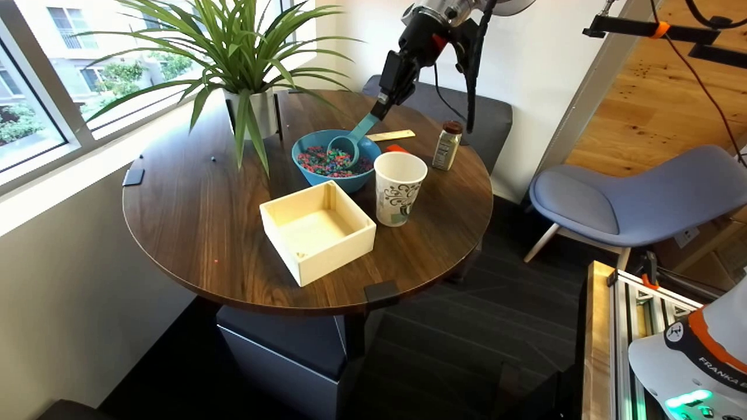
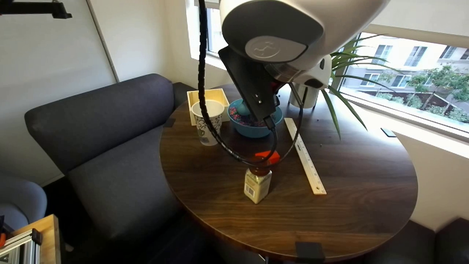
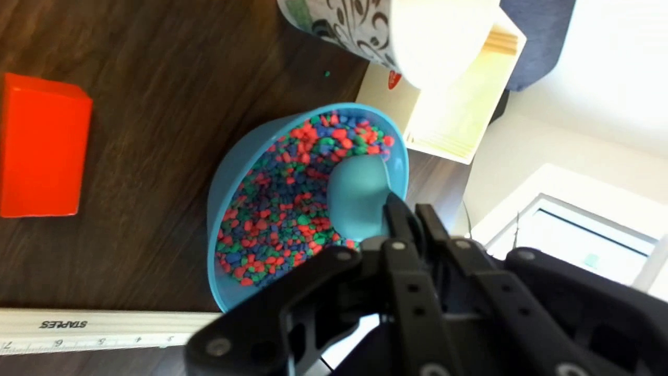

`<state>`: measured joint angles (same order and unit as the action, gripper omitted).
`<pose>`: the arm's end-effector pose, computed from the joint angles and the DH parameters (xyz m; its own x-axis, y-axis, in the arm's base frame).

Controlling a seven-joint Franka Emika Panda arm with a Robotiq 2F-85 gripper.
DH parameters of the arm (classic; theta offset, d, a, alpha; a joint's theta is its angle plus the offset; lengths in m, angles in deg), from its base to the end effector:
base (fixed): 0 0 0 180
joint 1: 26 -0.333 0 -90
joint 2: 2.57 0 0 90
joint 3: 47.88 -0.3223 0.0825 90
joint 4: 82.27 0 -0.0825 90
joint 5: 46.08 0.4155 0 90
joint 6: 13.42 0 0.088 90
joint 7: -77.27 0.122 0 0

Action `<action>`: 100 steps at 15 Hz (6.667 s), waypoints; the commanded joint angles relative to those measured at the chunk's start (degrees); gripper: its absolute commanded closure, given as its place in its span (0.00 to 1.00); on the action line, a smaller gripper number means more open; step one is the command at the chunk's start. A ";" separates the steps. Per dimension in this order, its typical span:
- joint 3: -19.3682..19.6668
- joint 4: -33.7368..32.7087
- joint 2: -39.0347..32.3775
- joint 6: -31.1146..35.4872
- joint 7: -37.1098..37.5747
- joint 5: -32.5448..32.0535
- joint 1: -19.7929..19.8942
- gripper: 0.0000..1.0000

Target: Use the measuring spoon to put some cereal in the cup

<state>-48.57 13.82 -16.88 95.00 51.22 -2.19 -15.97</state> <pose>0.6710 -0.0492 0.4557 0.9827 -0.0413 0.1804 0.0849 -0.7658 -0.6375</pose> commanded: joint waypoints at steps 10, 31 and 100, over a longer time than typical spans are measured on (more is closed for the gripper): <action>2.20 0.08 -0.42 -4.36 -1.13 11.88 -0.44 0.91; 8.42 1.51 3.93 -19.13 -5.45 17.89 4.18 0.98; 1.59 10.52 18.28 -5.69 -9.70 -24.04 -8.62 0.98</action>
<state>-46.54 21.03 -1.86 87.57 40.93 -23.95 -23.70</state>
